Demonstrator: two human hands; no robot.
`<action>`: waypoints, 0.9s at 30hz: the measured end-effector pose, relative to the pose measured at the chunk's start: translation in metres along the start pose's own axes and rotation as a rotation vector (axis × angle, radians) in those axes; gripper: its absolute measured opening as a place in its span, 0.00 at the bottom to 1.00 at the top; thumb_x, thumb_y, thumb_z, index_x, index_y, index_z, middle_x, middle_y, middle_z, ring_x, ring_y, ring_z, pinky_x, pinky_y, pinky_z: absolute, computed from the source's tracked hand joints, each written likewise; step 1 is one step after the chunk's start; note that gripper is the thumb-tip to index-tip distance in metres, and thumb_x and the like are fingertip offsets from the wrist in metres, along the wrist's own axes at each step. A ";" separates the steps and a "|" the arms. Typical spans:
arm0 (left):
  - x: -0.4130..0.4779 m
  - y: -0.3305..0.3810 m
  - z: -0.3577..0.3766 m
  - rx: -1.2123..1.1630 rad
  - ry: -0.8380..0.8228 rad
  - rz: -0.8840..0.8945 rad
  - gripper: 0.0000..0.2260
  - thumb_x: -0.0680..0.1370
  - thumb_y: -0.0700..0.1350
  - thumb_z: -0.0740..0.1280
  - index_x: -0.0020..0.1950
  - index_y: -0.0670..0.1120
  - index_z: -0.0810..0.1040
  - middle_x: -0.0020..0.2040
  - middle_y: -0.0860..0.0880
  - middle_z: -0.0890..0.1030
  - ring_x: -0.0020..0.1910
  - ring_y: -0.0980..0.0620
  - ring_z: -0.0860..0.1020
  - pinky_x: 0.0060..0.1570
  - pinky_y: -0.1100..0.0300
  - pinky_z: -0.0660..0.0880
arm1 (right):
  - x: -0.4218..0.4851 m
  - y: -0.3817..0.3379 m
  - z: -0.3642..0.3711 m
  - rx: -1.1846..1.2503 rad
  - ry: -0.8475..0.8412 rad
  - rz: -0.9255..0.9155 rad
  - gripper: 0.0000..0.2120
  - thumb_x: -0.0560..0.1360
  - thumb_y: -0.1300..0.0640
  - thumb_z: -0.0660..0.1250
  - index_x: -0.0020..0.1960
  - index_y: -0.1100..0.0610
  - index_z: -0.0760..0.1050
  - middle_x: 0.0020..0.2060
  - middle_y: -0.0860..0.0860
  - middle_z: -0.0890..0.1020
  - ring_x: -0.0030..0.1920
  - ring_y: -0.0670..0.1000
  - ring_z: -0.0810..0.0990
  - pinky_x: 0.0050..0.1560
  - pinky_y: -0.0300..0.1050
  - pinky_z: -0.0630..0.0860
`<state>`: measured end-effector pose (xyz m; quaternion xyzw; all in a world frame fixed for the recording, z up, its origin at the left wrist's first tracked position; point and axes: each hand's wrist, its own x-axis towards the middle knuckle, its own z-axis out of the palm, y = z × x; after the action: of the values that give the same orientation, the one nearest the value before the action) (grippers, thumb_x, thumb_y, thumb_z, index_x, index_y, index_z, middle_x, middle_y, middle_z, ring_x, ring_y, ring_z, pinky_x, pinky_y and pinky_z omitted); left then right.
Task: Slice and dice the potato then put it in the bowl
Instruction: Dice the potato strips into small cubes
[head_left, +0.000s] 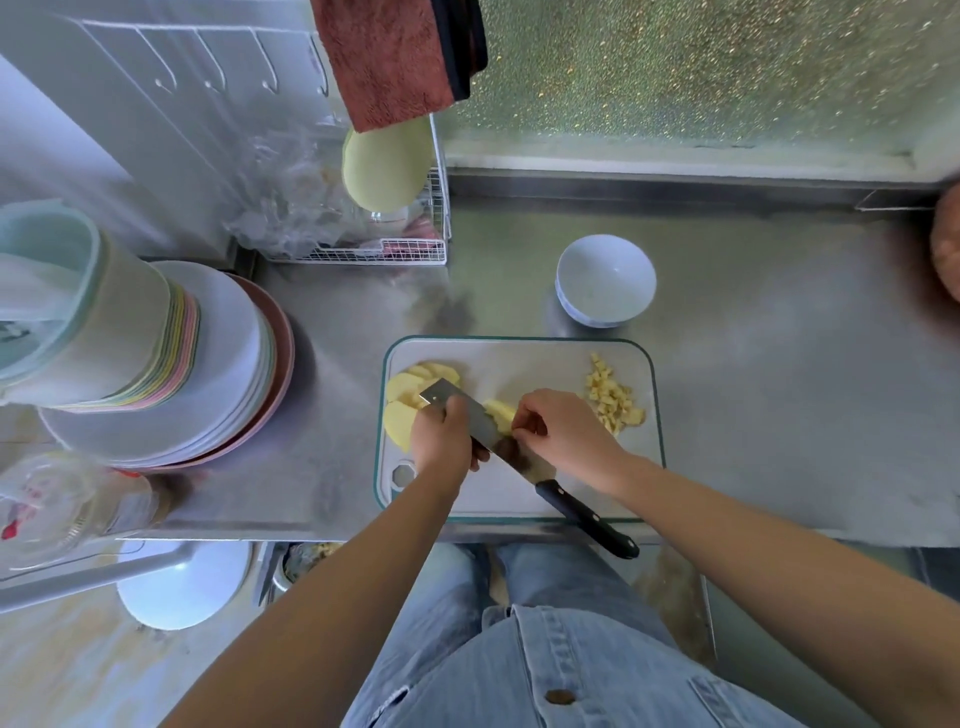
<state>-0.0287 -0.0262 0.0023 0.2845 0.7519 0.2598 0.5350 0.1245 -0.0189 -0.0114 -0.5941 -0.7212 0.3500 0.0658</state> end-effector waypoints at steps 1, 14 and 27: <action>0.000 0.000 -0.002 0.011 0.006 0.008 0.14 0.82 0.43 0.53 0.41 0.41 0.73 0.28 0.38 0.77 0.19 0.48 0.69 0.25 0.60 0.67 | 0.004 0.001 0.002 -0.009 0.000 0.018 0.02 0.72 0.58 0.68 0.40 0.53 0.76 0.37 0.46 0.76 0.38 0.47 0.75 0.39 0.38 0.69; 0.008 0.004 -0.025 -0.007 0.329 0.060 0.20 0.78 0.44 0.56 0.26 0.42 0.64 0.22 0.45 0.68 0.23 0.44 0.72 0.29 0.60 0.66 | 0.011 -0.004 -0.008 0.155 0.092 0.010 0.07 0.75 0.52 0.67 0.43 0.55 0.77 0.32 0.47 0.78 0.34 0.47 0.75 0.35 0.38 0.68; 0.009 0.033 0.024 0.143 -0.050 0.364 0.16 0.81 0.57 0.54 0.50 0.49 0.77 0.39 0.47 0.83 0.39 0.47 0.80 0.40 0.54 0.75 | -0.040 0.023 -0.039 0.197 0.117 0.147 0.08 0.76 0.62 0.62 0.54 0.53 0.70 0.30 0.44 0.71 0.29 0.43 0.70 0.31 0.34 0.64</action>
<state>-0.0036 0.0052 0.0123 0.4595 0.6911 0.2912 0.4760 0.1748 -0.0374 0.0174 -0.6554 -0.6327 0.3878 0.1402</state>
